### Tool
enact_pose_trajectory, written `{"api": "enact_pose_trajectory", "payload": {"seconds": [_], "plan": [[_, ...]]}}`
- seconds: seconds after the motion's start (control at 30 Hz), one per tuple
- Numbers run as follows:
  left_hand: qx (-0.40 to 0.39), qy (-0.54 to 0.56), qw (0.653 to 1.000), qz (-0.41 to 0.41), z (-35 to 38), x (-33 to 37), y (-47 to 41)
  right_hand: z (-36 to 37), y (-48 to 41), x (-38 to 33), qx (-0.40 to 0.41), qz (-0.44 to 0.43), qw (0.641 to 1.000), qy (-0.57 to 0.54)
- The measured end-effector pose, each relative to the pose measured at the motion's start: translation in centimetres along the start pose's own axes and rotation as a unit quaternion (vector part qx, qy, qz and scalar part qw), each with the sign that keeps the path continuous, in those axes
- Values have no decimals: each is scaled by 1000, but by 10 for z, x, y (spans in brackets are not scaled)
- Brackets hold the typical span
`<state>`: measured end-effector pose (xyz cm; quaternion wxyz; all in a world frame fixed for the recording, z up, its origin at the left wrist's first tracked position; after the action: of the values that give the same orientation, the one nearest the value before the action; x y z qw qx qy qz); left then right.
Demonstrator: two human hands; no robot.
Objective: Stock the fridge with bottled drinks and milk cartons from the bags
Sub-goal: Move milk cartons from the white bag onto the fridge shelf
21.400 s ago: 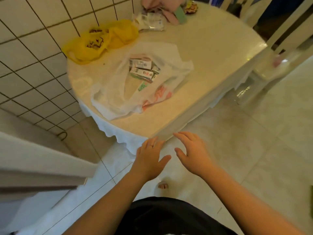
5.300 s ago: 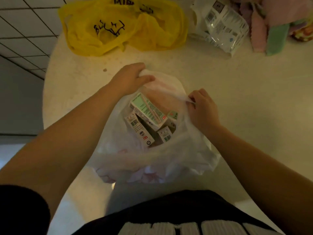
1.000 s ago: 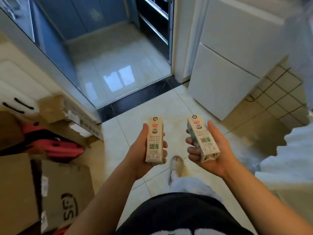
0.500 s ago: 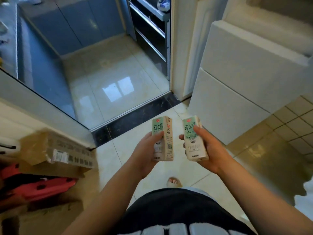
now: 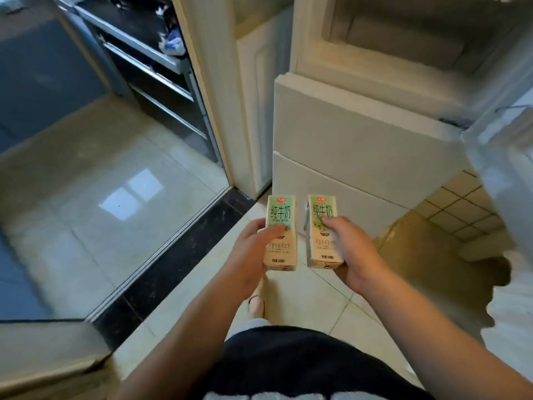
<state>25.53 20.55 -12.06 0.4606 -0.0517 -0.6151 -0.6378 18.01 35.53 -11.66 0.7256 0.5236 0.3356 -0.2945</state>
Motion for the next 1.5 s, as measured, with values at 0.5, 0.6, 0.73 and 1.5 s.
{"api": "enact_pose_trajectory", "payload": {"seconds": [0.5, 0.6, 0.73, 1.5], "plan": [[-138, -169, 962, 163, 106, 251, -116, 49, -102, -207, 126, -294, 946, -55], [-171, -188, 942, 221, 147, 298, -110, 43, -103, -256, 154, -353, 921, -51], [-222, -187, 910, 297, 204, 357, -92, 34, -97, -325, 174, -446, 877, -32], [-347, 0, 655, 671, 411, 640, 82, 43, -15, -697, 105, -814, 571, 5]]}}
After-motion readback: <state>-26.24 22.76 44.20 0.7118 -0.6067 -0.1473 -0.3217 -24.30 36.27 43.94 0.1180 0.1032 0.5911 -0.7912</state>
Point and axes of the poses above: each hand's wrist, its own y-axis away from the middle knuckle, its own z-axis out of the palm, x = y × z, the point moved 9 cm from there along -y, towards the middle knuckle, and after that the axes turned 8 degrees about -z, right-handed, at the moved point
